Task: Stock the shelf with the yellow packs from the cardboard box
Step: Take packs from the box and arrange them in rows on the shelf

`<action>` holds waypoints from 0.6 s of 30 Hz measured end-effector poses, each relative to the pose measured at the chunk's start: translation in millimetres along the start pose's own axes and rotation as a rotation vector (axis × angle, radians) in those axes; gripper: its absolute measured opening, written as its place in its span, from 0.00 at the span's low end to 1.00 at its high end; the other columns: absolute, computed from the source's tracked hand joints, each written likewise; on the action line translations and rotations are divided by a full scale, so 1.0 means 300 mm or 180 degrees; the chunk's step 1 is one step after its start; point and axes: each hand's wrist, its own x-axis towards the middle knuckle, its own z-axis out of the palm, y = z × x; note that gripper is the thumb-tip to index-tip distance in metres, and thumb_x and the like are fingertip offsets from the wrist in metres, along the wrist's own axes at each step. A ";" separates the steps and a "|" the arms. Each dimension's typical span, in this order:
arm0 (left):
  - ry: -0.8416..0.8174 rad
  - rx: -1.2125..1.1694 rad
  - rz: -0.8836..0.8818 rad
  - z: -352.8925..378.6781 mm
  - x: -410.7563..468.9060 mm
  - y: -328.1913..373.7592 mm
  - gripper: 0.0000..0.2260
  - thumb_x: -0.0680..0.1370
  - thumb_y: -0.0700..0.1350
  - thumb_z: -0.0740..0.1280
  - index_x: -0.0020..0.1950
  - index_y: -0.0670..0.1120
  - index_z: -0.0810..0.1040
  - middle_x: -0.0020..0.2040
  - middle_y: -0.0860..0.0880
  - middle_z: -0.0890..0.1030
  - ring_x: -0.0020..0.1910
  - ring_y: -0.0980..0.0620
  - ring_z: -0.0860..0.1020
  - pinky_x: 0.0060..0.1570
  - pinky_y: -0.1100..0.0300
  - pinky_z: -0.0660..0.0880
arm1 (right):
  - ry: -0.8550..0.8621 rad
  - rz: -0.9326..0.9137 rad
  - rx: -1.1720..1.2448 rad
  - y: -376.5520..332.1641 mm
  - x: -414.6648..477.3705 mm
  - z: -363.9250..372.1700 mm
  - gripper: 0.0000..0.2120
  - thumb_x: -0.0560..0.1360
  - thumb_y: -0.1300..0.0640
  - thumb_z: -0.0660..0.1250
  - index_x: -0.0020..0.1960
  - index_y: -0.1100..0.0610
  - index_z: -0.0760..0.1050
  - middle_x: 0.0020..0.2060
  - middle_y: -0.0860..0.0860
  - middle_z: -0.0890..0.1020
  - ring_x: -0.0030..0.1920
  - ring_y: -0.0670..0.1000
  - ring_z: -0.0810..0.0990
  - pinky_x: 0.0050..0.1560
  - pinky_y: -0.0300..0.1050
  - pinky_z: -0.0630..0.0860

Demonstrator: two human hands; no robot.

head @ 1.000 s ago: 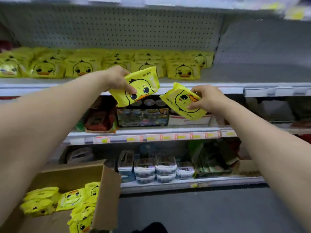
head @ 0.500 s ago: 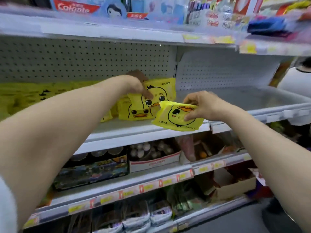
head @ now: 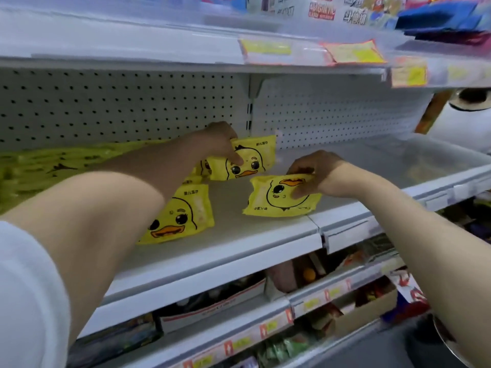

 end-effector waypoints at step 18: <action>0.0075 0.0705 -0.0021 0.092 0.113 -0.146 0.29 0.68 0.55 0.78 0.61 0.40 0.77 0.59 0.42 0.77 0.57 0.45 0.75 0.52 0.54 0.75 | -0.0270 -0.0244 0.0160 0.045 0.226 0.009 0.13 0.64 0.53 0.80 0.47 0.46 0.83 0.41 0.38 0.84 0.43 0.40 0.82 0.43 0.40 0.76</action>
